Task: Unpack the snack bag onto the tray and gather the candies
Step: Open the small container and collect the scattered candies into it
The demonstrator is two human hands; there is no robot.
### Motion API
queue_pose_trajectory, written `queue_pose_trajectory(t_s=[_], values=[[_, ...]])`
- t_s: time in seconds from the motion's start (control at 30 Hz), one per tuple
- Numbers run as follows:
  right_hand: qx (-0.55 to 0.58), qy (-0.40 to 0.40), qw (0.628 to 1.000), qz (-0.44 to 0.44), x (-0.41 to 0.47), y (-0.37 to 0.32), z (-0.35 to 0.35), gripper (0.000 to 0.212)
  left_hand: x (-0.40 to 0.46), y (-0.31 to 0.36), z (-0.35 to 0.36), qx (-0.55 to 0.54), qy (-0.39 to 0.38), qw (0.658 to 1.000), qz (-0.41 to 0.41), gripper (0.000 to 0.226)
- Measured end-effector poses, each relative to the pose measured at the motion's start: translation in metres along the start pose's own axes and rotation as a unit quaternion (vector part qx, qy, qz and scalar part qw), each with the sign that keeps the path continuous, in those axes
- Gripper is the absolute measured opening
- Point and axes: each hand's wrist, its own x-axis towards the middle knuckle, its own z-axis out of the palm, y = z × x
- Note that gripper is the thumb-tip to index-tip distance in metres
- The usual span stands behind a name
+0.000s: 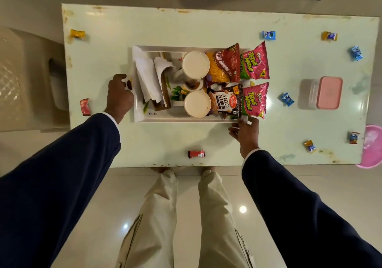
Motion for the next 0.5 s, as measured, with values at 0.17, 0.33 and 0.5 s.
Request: queue_pose_trajectory(t_s=[0.17, 0.33, 0.5], values=[[-0.073, 0.017, 0.997, 0.006, -0.020, 0.004, -0.013, 0.030, -0.070, 0.019, 0.012, 0.019, 0.159, 0.983, 0.084, 0.061], [-0.150, 0.014, 0.986, -0.066, -0.026, -0.017, -0.048, 0.031, -0.128, 0.078, 0.058, 0.029, 0.093, 0.959, 0.267, 0.049], [-0.248, 0.003, 0.952, -0.177, -0.023, -0.047, -0.099, 0.024, -0.167, 0.111, 0.111, 0.095, -0.080, 0.890, 0.439, 0.037]])
